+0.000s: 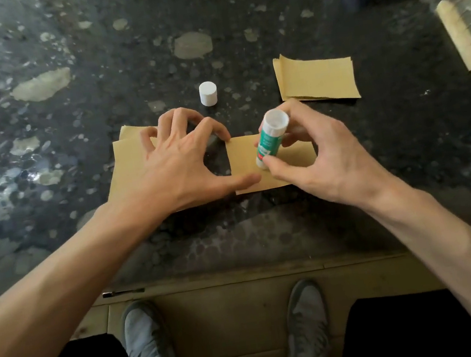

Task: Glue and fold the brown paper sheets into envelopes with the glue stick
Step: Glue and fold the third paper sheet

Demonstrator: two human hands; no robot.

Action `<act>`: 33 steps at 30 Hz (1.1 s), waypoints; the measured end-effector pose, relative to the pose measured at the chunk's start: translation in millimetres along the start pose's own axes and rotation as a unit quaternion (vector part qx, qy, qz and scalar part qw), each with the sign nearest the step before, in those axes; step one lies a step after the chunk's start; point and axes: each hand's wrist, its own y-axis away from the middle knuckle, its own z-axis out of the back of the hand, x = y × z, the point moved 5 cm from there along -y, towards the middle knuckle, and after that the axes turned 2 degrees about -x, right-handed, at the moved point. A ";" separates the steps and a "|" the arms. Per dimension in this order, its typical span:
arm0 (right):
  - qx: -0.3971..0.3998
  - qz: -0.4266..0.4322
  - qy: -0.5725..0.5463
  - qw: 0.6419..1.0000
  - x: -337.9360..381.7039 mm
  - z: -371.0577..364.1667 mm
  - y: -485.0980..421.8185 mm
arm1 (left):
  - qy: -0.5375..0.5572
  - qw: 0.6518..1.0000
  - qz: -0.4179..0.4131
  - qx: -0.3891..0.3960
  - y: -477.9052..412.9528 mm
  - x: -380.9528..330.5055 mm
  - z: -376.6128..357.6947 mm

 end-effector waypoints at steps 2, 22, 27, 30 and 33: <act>0.001 0.003 0.004 1.000 -0.4 1.0 -0.2 | -0.006 1.000 -0.002 -0.016 0.4 -3.4 -0.5; -0.048 -0.007 0.095 0.994 -1.0 -8.4 0.9 | 0.005 1.000 -0.009 -0.004 2.5 -1.7 -2.7; -0.062 -0.012 0.101 0.993 -4.8 -9.6 -3.2 | 0.005 1.000 -0.005 0.002 2.9 -1.3 -2.8; -0.070 -0.011 0.100 0.992 -5.4 -9.9 -5.1 | 0.006 1.000 -0.004 0.006 2.7 -1.8 -2.5; -0.072 -0.014 0.097 0.993 -5.9 -9.0 -7.9 | 0.006 1.000 -0.003 0.008 2.6 -1.7 -2.0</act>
